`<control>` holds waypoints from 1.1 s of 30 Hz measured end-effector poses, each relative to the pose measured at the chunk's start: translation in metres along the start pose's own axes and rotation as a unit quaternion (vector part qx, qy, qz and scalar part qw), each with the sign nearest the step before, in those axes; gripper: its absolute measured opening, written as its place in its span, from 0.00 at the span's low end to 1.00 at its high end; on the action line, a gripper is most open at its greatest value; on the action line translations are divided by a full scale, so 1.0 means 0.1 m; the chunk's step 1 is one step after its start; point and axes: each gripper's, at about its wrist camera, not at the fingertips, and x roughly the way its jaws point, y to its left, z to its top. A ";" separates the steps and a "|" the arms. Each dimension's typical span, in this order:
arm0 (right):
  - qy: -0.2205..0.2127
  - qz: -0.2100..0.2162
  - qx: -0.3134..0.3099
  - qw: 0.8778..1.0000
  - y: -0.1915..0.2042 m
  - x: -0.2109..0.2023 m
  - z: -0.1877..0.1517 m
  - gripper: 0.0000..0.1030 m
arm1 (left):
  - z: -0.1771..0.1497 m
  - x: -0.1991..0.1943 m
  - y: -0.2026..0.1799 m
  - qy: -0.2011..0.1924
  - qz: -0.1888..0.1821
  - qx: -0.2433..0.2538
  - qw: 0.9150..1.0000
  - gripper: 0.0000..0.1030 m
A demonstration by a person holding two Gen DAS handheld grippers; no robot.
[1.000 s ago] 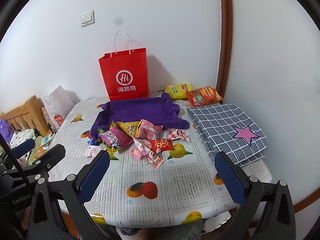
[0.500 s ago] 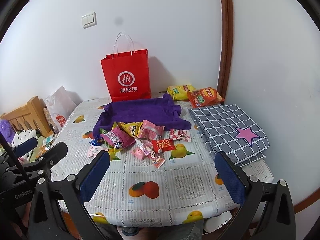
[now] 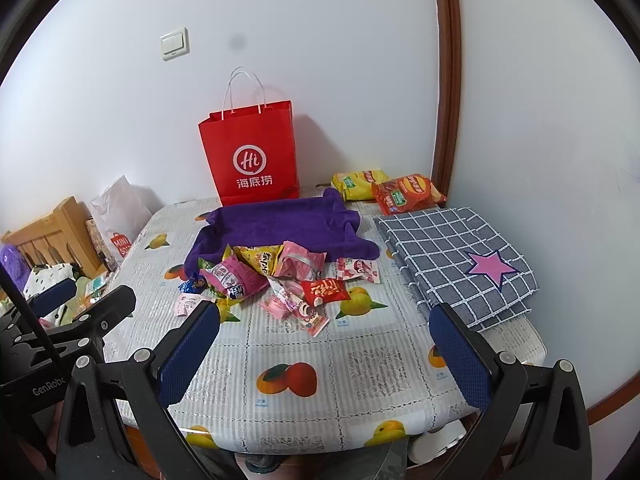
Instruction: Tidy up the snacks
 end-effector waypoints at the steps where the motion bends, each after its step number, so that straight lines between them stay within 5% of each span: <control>1: 0.000 0.000 0.000 1.000 0.00 0.00 0.00 1.00 | 0.00 0.00 0.00 0.000 0.000 0.000 1.000 1.00; 33: -0.009 0.007 0.000 1.000 0.05 -0.04 -0.04 1.00 | -0.01 -0.04 -0.03 -0.006 0.000 0.003 1.000 1.00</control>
